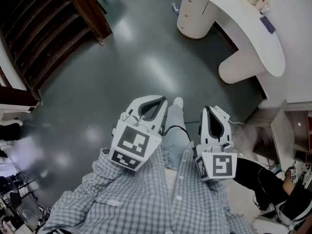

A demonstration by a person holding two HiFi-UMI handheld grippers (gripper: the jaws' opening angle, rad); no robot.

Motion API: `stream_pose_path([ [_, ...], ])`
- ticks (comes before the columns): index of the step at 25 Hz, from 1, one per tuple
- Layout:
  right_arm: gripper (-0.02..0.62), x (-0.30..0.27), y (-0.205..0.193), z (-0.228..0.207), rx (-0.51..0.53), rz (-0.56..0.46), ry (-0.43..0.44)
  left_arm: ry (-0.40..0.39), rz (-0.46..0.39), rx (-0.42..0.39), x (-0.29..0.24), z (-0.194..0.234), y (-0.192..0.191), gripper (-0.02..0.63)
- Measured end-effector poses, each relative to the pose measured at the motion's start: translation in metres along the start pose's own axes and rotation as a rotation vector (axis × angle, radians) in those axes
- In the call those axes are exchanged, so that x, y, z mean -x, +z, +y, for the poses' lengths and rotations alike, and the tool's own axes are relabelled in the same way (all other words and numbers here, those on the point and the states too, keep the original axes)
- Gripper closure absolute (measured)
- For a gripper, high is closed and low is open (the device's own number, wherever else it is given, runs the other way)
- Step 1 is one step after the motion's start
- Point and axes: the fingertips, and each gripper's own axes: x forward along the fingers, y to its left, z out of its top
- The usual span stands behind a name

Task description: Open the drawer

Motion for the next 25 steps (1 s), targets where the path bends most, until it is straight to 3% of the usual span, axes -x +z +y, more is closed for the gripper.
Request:
stream_pose_path([
  [12, 0.586, -0.028, -0.003, -0.016, -0.010, 0.015, 0.019, 0.014, 0.017, 0.007, -0.023, 0.017, 0.006, 0.607],
  [25, 0.587, -0.086, 0.011, -0.063, -0.001, 0.005, 0.051, 0.040, 0.021, 0.023, -0.076, 0.047, 0.033, 0.607],
])
